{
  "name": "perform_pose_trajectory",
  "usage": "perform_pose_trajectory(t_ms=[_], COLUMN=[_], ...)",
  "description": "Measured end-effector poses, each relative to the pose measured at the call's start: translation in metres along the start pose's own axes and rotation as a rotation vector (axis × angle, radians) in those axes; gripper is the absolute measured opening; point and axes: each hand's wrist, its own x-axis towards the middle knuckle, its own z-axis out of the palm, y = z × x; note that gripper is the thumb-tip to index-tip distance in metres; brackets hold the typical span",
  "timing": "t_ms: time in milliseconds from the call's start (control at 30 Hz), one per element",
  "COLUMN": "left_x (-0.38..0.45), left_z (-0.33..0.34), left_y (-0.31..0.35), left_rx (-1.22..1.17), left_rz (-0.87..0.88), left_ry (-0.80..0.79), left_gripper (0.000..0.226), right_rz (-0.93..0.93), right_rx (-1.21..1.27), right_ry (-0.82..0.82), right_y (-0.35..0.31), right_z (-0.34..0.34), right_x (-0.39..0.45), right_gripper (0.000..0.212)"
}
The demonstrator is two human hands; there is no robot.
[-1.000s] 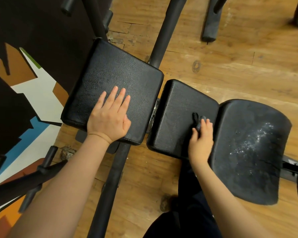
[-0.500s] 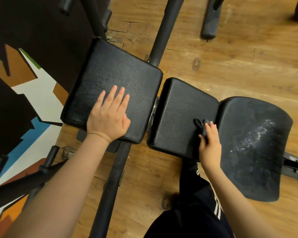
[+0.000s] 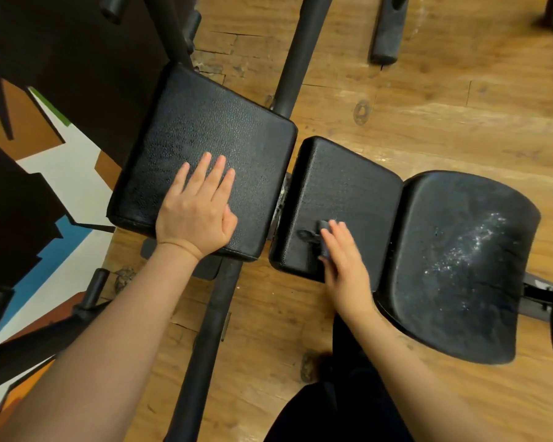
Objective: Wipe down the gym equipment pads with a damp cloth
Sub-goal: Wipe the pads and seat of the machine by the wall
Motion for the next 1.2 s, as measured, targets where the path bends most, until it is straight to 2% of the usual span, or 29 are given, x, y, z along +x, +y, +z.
perform_pose_trajectory(t_ms=[133,200,267,433,500,600,633,700,800,867,933,1033,1133,1200], left_x=[0.000,0.000,0.000,0.000,-0.001,0.000,0.000,0.000,0.000,-0.001,-0.001,-0.001,-0.001,-0.001], left_z=[0.002,0.003,0.003,0.003,0.002,0.002,0.002,0.002,0.003,0.003,0.003,0.002,0.002,0.002], left_y=[-0.001,0.000,0.000,0.000,-0.001,0.000,0.000,0.000,-0.001,-0.001,-0.001,-0.001,0.000,0.000], left_rx=[0.002,-0.002,0.001,0.006,0.002,0.001,0.001,0.001,0.005,-0.001,-0.005,-0.001,-0.010,-0.013], left_rz=[-0.001,0.002,0.002,0.005,0.005,0.004,0.005,0.006,0.004,0.002,-0.002,-0.002,0.001,0.001], left_ry=[0.022,0.029,0.034,0.031,0.030,0.033,0.034,0.033,0.040,0.043,0.040,0.043,0.040,0.047], left_gripper=[0.056,0.056,0.056,0.056,0.056,0.056,0.056,0.056,0.056,0.055,0.055,0.055,0.055,0.054], right_rz=[0.398,0.515,0.459,0.090,-0.054,-0.274,-0.266,-0.112,0.212,0.342,0.261,-0.012,-0.182,-0.223], right_rx=[-0.030,-0.041,-0.045,0.024,0.035,-0.017,-0.032,-0.032,-0.009,0.009,0.033,0.044,0.042,0.024], right_ry=[0.160,0.209,0.230,0.080,-0.022,-0.152,-0.166,-0.116,0.093,0.192,0.177,0.020,-0.104,-0.131], right_y=[0.047,0.044,0.024,-0.051,-0.057,-0.022,-0.006,0.022,0.036,0.017,-0.015,-0.053,-0.048,-0.024], right_z=[-0.030,-0.029,-0.016,0.024,0.020,0.001,-0.006,-0.020,-0.024,-0.012,0.005,0.024,0.019,0.006], right_x=[-0.018,-0.015,-0.003,0.019,0.021,0.014,0.011,0.005,0.004,0.010,0.014,0.012,0.007,0.000], right_gripper=[0.045,0.044,0.044,0.043,0.043,0.038,0.038,0.040,0.042,0.043,0.042,0.044,0.043,0.040])
